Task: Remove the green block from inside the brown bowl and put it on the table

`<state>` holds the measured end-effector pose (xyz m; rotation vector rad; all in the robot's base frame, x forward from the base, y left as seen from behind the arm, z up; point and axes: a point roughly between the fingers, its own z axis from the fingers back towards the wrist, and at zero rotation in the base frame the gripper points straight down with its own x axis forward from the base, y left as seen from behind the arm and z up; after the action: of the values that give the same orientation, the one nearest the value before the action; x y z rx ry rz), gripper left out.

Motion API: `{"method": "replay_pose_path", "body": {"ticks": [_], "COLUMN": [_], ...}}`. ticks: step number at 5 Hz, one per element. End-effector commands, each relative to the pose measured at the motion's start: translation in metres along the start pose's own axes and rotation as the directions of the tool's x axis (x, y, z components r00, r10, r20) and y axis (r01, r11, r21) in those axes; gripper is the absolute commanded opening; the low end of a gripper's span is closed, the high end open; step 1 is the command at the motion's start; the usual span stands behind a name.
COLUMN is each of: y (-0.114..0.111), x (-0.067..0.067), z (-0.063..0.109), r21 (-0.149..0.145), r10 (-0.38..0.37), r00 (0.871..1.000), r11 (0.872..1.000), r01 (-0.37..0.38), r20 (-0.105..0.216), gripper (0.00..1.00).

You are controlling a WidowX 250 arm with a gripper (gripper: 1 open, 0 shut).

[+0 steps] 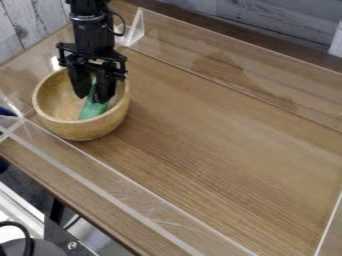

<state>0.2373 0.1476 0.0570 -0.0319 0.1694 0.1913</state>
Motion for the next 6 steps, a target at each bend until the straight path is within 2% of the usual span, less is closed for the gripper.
{"method": "replay_pose_path", "body": {"ticks": [1,6], "y": [0.0002,-0.0044], "x": [0.0067,0.0071], "z": [0.0149,0.0248], "r21": [0.016,0.006], "r10": [-0.007,-0.011], "r00": [0.999,0.997], "r11": [1.0,1.0], "r01": [0.006,0.011], "r20": [0.05,0.076], "gripper": [0.0,0.0]}}
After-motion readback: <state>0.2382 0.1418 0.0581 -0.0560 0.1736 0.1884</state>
